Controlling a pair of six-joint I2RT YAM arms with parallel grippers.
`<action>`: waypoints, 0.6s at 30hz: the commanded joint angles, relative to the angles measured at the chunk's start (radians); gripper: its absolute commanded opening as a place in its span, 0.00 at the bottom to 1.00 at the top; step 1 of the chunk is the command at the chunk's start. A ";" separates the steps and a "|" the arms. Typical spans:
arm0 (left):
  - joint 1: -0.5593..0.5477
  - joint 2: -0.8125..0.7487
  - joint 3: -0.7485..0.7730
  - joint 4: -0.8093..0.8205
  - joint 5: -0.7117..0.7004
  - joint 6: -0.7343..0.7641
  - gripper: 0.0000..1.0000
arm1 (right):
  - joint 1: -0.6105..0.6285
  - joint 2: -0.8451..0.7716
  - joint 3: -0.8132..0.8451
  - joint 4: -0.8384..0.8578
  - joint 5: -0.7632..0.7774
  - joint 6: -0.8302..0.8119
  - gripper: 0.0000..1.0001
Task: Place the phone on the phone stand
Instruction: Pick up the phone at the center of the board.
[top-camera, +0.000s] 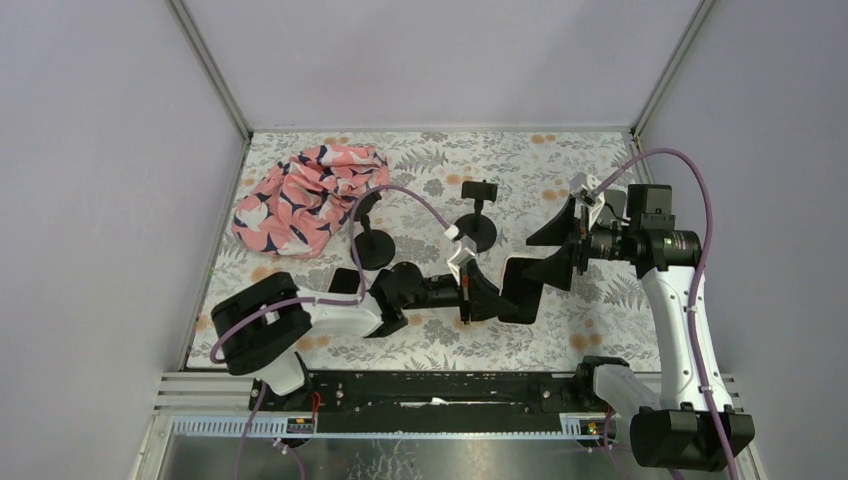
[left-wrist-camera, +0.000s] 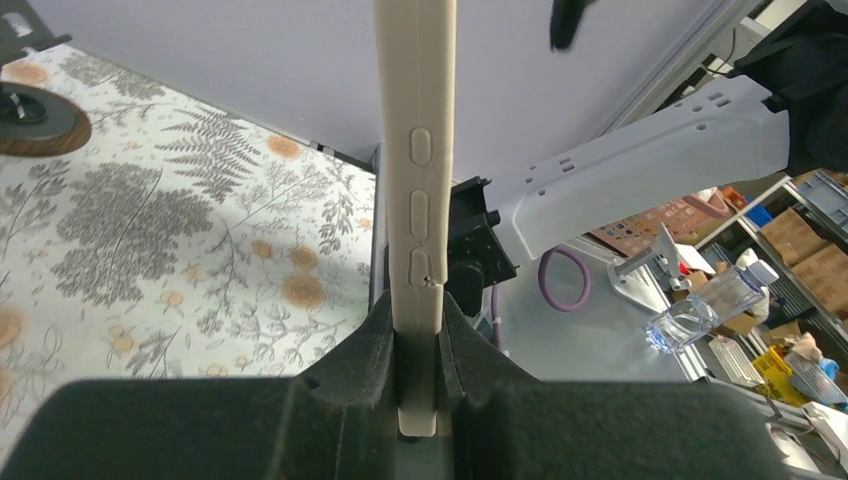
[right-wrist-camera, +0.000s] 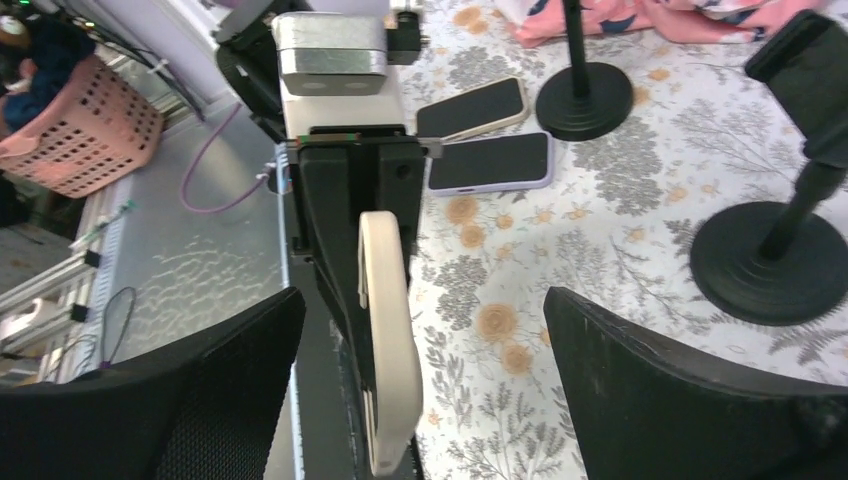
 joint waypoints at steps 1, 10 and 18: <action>0.005 -0.084 -0.075 0.110 -0.081 0.001 0.00 | -0.005 -0.055 -0.006 0.164 0.094 0.167 1.00; 0.013 -0.210 -0.206 0.050 -0.129 0.025 0.00 | -0.233 -0.076 0.020 0.340 0.336 0.396 1.00; 0.013 -0.379 -0.260 -0.109 -0.144 0.096 0.00 | -0.238 -0.001 -0.118 0.601 1.094 0.629 1.00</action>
